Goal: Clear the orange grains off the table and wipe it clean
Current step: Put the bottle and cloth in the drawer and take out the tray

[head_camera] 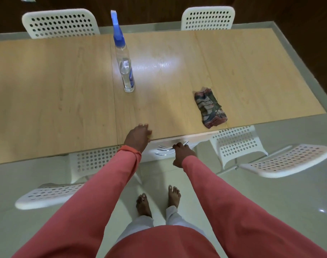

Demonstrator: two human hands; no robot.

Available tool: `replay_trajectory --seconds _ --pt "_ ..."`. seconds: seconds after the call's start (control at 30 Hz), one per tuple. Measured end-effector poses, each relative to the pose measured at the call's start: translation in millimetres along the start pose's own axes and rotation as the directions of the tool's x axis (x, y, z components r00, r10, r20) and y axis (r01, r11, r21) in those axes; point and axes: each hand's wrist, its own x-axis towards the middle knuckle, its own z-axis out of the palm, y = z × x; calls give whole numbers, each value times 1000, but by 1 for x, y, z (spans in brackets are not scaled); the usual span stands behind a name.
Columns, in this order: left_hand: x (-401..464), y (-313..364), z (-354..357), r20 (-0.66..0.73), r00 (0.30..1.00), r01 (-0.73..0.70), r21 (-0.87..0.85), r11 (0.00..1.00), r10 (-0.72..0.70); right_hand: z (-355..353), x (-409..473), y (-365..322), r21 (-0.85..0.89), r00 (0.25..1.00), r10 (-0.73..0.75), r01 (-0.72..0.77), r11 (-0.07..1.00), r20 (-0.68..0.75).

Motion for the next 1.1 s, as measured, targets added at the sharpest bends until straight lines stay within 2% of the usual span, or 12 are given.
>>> replay_trajectory --seconds 0.13,0.3,0.37,0.43,0.47,0.5,0.63,0.73,0.87,0.93,1.0,1.1 --pt "-1 -1 0 -11 1000 4 -30 1000 -4 14 -19 7 -10 996 -33 33 999 -77" --pt "-5 2 -1 -9 1000 14 -42 999 -14 28 -38 15 36 998 -13 15 999 -66" --pt "-5 4 -2 -7 1000 29 -51 998 -29 19 -43 12 -14 968 -61 60 998 -243" --pt "-5 5 -3 -5 999 38 -65 997 -38 6 -47 9 -85 853 -180 159 984 -491" --pt "-5 6 -3 -7 999 39 -68 997 -40 1 -48 9 -116 785 -218 185 976 -579" --pt "-5 6 -3 -8 999 43 -74 996 -44 -2 -47 10 -127 752 -229 192 973 -618" --pt "-7 7 -3 -14 999 50 -79 996 -51 -13 -42 13 17 898 -126 147 989 -421" --pt "-7 8 -3 -24 998 53 -62 997 -54 -20 -37 15 101 921 -97 145 984 -377" --pt "-8 9 -2 -28 997 70 -75 995 -72 -24 -33 22 37 943 -103 121 992 -318" --pt "-7 8 -2 -29 997 74 -84 994 -77 -25 -32 28 70 933 -87 118 991 -349" --pt "-5 7 -2 -27 997 76 -79 994 -78 -31 -32 35 144 892 -50 127 981 -449" --pt "-5 5 -1 -29 997 74 -67 995 -76 -49 -25 48 121 740 -31 152 981 -672"
